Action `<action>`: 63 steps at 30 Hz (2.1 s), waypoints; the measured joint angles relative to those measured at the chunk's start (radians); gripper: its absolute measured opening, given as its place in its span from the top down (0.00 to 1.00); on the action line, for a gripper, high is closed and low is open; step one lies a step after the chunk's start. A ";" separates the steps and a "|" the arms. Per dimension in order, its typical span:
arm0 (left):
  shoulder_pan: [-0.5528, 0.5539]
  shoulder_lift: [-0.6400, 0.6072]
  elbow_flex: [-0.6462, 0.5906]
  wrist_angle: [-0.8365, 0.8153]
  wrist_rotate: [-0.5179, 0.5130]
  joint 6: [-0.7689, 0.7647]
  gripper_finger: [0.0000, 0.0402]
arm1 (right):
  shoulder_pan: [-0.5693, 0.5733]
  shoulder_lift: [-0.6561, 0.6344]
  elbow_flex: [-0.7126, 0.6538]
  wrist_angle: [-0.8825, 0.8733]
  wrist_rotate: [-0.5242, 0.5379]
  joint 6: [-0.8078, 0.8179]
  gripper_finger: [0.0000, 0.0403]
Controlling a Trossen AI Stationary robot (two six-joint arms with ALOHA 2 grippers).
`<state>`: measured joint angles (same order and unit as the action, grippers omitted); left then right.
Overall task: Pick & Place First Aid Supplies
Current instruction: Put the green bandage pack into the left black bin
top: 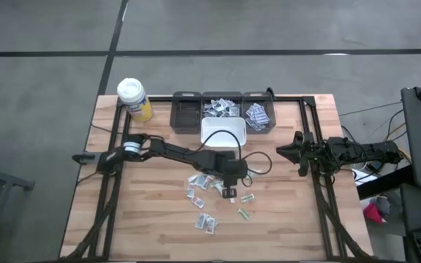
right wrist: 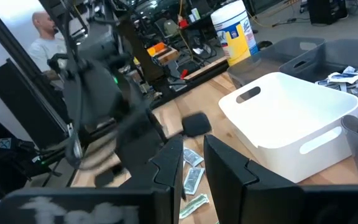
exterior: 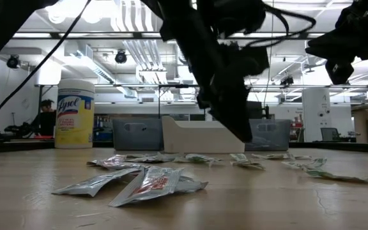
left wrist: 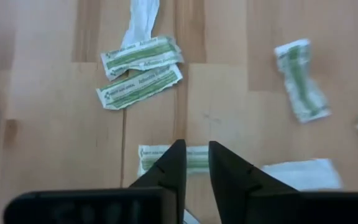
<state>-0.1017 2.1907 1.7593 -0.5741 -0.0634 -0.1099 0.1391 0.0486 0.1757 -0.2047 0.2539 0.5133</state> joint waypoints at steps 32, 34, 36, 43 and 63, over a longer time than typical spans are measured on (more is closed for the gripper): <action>0.011 0.079 -0.005 -0.023 -0.031 -0.022 0.97 | 0.000 -0.001 0.000 0.000 0.002 0.000 0.84; 0.011 0.079 0.004 -0.030 -0.028 -0.027 0.99 | 0.000 -0.001 0.000 0.000 0.001 0.000 0.84; 0.011 0.080 0.017 -0.036 -0.027 -0.027 0.99 | 0.000 -0.001 0.000 0.000 0.002 0.000 0.84; 0.009 0.075 0.137 -0.181 -0.024 -0.023 1.00 | 0.000 -0.001 0.000 0.000 0.001 0.000 0.84; 0.168 -0.096 0.445 -0.757 -0.611 0.113 1.00 | 0.000 0.000 0.000 0.000 0.002 0.000 0.84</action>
<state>0.0665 2.0942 2.2044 -1.3310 -0.6749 0.0035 0.1390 0.0486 0.1757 -0.2050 0.2554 0.5133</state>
